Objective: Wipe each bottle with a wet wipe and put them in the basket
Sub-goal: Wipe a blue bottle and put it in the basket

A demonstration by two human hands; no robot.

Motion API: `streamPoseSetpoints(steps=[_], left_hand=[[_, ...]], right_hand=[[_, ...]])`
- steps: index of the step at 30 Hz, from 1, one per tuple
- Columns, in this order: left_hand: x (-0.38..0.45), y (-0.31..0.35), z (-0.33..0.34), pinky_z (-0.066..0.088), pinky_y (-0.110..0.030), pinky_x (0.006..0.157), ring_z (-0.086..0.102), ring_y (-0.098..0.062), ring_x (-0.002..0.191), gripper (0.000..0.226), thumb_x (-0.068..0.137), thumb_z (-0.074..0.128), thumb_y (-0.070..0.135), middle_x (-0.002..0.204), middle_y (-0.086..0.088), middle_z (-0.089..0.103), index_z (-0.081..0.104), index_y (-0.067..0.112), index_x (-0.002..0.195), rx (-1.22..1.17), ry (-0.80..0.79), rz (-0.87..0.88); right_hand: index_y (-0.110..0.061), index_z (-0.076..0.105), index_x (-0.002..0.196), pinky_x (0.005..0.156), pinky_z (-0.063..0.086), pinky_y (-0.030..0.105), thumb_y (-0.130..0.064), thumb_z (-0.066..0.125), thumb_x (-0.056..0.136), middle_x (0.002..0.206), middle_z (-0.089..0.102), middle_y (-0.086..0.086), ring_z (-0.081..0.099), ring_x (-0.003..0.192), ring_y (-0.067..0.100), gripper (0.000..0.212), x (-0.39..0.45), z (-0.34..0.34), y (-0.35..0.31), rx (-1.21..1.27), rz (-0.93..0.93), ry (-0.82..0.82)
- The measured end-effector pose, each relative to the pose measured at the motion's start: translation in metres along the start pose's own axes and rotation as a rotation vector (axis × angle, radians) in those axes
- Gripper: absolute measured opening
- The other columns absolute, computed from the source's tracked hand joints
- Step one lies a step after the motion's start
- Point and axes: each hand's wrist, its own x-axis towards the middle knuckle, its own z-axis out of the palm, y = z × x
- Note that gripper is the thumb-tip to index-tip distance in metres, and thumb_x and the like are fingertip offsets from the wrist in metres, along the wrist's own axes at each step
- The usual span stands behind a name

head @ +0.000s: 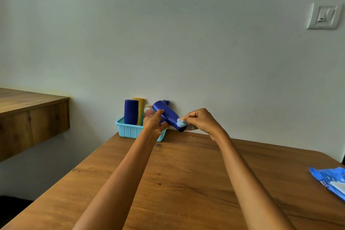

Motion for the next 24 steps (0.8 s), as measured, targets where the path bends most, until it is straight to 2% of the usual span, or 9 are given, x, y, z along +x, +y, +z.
streamPoseSetpoints(steps=[2, 4, 8, 11, 13, 15, 18, 20, 24], left_hand=[[-0.004, 0.001, 0.0, 0.053, -0.033, 0.052, 0.063, -0.022, 0.072, 0.027, 0.09, 0.061, 0.012, 0.108, -0.018, 0.06, 0.05, 0.003, 0.112, 0.022, 0.009, 0.008], [-0.012, 0.004, 0.002, 0.053, -0.031, 0.052, 0.063, -0.021, 0.073, 0.026, 0.09, 0.062, 0.012, 0.109, -0.018, 0.06, 0.051, 0.004, 0.112, 0.045, -0.003, 0.031], [-0.025, 0.006, 0.002, 0.057, -0.037, 0.068, 0.064, -0.029, 0.097, 0.031, 0.089, 0.062, 0.012, 0.117, -0.02, 0.06, 0.054, 0.0, 0.117, 0.17, -0.027, 0.104], [-0.034, 0.01, -0.01, 0.057, -0.043, 0.079, 0.065, -0.032, 0.1, 0.022, 0.089, 0.062, 0.011, 0.114, -0.022, 0.062, 0.055, 0.003, 0.108, 0.207, -0.028, 0.122], [-0.039, 0.013, -0.019, 0.058, -0.038, 0.071, 0.066, -0.031, 0.096, 0.013, 0.09, 0.061, 0.012, 0.109, -0.02, 0.064, 0.056, 0.007, 0.1, 0.223, -0.034, 0.131], [-0.043, 0.014, -0.024, 0.057, -0.033, 0.063, 0.066, -0.029, 0.096, 0.008, 0.09, 0.061, 0.012, 0.106, -0.018, 0.065, 0.056, 0.01, 0.095, 0.26, -0.044, 0.148], [-0.053, 0.014, -0.028, 0.055, -0.031, 0.063, 0.065, -0.028, 0.095, 0.011, 0.09, 0.061, 0.012, 0.103, -0.015, 0.065, 0.055, 0.011, 0.098, 0.335, -0.057, 0.181], [-0.06, 0.014, -0.029, 0.054, -0.03, 0.064, 0.064, -0.026, 0.094, 0.016, 0.09, 0.061, 0.012, 0.102, -0.013, 0.064, 0.056, 0.008, 0.104, 0.378, -0.08, 0.2], [-0.074, 0.017, -0.032, 0.055, -0.033, 0.071, 0.063, -0.027, 0.097, 0.025, 0.09, 0.06, 0.012, 0.104, -0.014, 0.063, 0.056, 0.003, 0.113, 0.453, -0.098, 0.243]], right_hand=[[-0.018, 0.074, 0.074, 0.063, 0.055, 0.021, -0.009, 0.062, 0.083, 0.076, 0.073, 0.009, 0.069, 0.069, 0.014, 0.018, -0.003, -0.011, -0.005, -0.098, 0.056, -0.096], [-0.015, 0.074, 0.072, 0.06, 0.052, 0.021, -0.008, 0.06, 0.083, 0.071, 0.072, 0.013, 0.068, 0.063, 0.013, 0.019, -0.011, -0.024, -0.01, -0.132, 0.112, -0.179], [-0.009, 0.072, 0.084, 0.057, 0.053, 0.018, 0.002, 0.053, 0.085, 0.069, 0.069, 0.011, 0.064, 0.054, 0.009, 0.022, -0.028, -0.04, -0.01, -0.03, 0.138, -0.169], [-0.012, 0.069, 0.097, 0.065, 0.055, 0.021, 0.004, 0.056, 0.086, 0.083, 0.069, 0.01, 0.063, 0.067, 0.012, 0.023, -0.045, -0.033, -0.008, -0.087, 0.138, -0.21], [-0.015, 0.068, 0.103, 0.066, 0.053, 0.018, -0.002, 0.063, 0.084, 0.089, 0.068, 0.004, 0.064, 0.076, 0.01, 0.023, -0.056, -0.023, -0.009, -0.203, 0.13, -0.251], [-0.018, 0.068, 0.103, 0.064, 0.046, 0.014, -0.011, 0.069, 0.081, 0.09, 0.065, -0.007, 0.06, 0.079, 0.003, 0.023, -0.065, -0.009, -0.009, -0.434, 0.088, -0.276], [-0.02, 0.067, 0.098, 0.061, 0.042, 0.015, -0.022, 0.072, 0.078, 0.091, 0.065, -0.009, 0.056, 0.075, -0.001, 0.021, -0.077, 0.019, -0.007, -0.634, 0.094, -0.311], [-0.017, 0.067, 0.097, 0.062, 0.044, 0.019, -0.024, 0.073, 0.077, 0.097, 0.068, -0.002, 0.056, 0.074, 0.004, 0.021, -0.084, 0.036, -0.004, -0.669, 0.127, -0.319], [-0.019, 0.069, 0.102, 0.063, 0.042, 0.02, -0.029, 0.071, 0.079, 0.104, 0.068, -0.004, 0.059, 0.083, 0.008, 0.025, -0.092, 0.048, -0.004, -0.712, 0.152, -0.352]])
